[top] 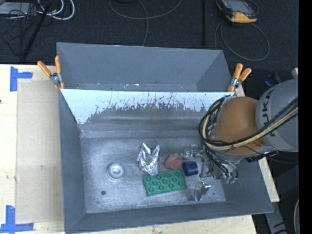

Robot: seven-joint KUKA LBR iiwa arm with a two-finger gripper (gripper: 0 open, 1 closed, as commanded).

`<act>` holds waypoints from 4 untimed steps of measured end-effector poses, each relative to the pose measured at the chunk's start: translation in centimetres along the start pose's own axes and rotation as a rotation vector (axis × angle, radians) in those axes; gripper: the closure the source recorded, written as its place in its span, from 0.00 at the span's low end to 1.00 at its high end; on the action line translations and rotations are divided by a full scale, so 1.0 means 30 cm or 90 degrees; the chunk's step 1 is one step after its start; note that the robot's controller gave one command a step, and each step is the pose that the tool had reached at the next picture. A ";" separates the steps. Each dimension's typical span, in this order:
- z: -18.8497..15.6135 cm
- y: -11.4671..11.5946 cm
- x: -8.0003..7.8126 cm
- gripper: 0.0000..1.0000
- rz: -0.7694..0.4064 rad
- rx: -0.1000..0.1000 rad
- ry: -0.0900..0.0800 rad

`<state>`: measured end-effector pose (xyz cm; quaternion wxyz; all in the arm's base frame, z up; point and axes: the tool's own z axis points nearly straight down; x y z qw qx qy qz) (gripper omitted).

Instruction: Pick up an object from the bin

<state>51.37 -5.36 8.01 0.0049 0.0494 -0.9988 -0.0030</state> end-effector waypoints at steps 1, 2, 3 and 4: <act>-0.008 -0.015 -0.009 1.00 0.001 0.004 -0.005; -0.008 -0.014 -0.009 0.00 0.000 0.004 -0.005; -0.013 0.174 -0.019 0.00 0.072 0.002 -0.005; -0.013 0.167 -0.017 1.00 0.071 0.004 -0.004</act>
Offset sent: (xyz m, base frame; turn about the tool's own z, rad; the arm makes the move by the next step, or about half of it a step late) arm 0.0000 0.0000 0.0000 0.0000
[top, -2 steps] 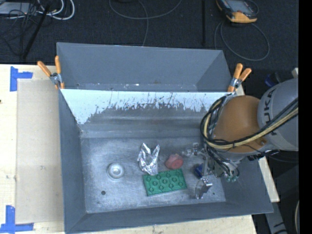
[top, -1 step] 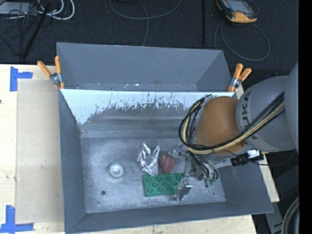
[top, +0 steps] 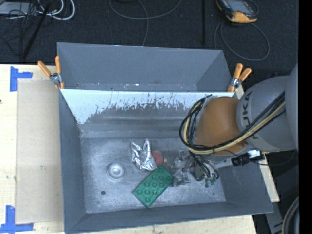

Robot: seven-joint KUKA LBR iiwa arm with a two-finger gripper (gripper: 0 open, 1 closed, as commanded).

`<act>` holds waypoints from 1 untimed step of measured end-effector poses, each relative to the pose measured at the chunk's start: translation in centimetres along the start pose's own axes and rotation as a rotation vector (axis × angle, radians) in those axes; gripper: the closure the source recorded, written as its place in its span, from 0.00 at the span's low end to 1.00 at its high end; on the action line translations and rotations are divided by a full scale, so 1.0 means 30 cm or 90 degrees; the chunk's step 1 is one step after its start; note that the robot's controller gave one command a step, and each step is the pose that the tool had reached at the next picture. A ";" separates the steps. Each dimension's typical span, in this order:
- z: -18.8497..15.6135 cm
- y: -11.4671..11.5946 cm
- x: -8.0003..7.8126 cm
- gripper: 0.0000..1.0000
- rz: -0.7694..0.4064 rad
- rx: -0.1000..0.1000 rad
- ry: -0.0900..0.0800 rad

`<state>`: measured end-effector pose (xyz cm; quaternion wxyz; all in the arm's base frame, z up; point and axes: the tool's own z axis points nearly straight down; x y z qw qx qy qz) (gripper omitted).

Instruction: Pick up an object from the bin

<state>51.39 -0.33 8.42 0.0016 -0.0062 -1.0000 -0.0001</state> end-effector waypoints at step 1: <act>-0.374 0.006 -0.053 1.00 -0.011 0.000 -0.008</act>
Offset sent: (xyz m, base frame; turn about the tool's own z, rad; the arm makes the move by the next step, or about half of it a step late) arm 0.0137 0.0018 0.1083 -0.0163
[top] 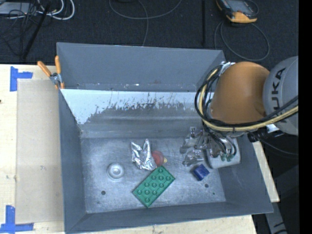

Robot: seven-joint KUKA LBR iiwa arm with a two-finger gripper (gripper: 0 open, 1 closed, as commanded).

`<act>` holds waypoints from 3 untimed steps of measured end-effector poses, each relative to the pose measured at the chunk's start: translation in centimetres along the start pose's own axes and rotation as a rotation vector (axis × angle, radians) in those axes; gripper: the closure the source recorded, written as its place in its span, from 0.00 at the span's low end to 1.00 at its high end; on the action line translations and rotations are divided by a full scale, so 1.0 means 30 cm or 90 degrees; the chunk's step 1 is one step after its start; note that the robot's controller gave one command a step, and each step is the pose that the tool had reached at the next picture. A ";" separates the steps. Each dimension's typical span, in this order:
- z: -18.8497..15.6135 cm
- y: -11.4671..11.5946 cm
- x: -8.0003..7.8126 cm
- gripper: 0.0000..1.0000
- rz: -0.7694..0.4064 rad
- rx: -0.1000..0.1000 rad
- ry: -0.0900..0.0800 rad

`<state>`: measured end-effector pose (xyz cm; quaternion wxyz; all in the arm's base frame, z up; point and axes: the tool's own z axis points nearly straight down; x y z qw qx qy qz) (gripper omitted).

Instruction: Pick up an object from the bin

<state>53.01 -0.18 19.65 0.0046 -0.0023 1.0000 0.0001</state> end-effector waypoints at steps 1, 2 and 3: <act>0.015 0.002 0.007 0.00 -0.002 0.000 0.006; 0.406 0.301 0.131 0.00 -0.201 0.000 -0.014; 0.402 0.304 0.138 1.00 -0.202 -0.002 -0.008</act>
Offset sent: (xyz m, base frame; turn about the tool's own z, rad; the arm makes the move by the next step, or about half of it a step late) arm 0.0000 0.0000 0.0000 0.0000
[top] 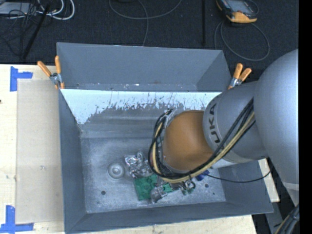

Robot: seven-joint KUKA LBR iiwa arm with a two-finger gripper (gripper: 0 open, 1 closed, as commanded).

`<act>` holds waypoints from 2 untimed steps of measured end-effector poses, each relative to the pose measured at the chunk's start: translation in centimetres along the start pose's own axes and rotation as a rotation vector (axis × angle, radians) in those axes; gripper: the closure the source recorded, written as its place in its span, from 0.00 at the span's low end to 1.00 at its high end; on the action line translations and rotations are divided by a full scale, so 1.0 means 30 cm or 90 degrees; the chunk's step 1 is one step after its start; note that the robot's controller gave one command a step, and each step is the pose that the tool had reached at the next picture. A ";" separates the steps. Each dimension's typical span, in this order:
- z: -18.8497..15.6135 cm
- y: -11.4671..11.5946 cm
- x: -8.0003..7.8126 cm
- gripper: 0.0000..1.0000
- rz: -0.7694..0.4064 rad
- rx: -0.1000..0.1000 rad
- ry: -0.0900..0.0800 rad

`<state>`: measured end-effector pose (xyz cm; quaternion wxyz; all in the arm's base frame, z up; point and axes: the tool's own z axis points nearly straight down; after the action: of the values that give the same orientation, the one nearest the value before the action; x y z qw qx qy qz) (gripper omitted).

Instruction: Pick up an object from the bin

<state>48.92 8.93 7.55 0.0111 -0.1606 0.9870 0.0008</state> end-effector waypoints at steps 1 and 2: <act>-0.486 0.060 -0.074 1.00 -0.010 -0.001 0.009; -0.116 -0.031 -0.157 1.00 0.020 -0.002 0.019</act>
Offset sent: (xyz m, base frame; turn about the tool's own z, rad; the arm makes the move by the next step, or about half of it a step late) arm 0.0100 0.0230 0.1427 -0.0147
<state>53.62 9.54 11.15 -0.0038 -0.1449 0.9894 -0.0002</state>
